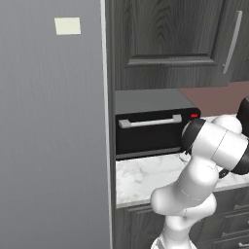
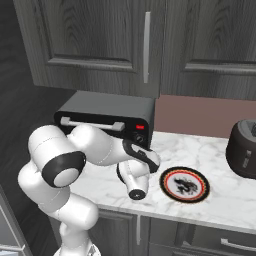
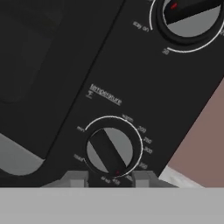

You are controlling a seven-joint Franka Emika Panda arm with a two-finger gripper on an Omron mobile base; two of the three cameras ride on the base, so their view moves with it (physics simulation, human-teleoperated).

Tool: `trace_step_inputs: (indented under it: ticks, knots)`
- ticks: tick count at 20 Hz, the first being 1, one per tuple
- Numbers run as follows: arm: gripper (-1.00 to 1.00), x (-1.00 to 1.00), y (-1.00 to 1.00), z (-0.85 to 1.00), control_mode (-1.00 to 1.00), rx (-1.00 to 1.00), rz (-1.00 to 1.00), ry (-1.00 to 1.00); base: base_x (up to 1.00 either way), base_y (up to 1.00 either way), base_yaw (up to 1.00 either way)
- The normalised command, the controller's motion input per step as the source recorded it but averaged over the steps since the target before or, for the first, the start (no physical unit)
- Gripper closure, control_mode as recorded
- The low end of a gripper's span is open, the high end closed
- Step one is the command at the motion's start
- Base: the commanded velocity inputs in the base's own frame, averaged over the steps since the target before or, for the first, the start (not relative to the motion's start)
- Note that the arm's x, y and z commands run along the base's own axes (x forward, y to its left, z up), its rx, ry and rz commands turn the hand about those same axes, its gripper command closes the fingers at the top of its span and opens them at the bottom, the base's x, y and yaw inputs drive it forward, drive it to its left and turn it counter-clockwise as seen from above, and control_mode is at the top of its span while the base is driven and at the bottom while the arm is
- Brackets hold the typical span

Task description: Pull the toaster oven rack outwards. Pick up the baguette from the plate and place it on the toaster oven rack. Close the toaster oven door fully and set the temperature to the lowest setting.

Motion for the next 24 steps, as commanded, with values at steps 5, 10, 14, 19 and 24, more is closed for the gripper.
trace_step_inputs:
  ticks: [5,10,14,19,24]
  knots:
    - [1.0,0.03,-0.01,0.0,-1.0,-0.09,0.09,-0.05,0.0,0.0,0.0]
    - [1.0,0.09,-0.07,0.05,-1.0,-0.11,0.02,0.0,0.0,0.0,0.0]
    - [1.0,0.01,0.0,0.26,-1.0,-0.1,0.03,0.0,0.0,0.0,0.0]
    - [1.0,0.0,0.0,0.32,-1.0,-0.09,0.03,-0.02,0.0,0.0,0.0]
    - [1.0,0.0,0.0,0.22,-1.0,-0.14,0.03,-0.12,0.0,0.0,0.0]
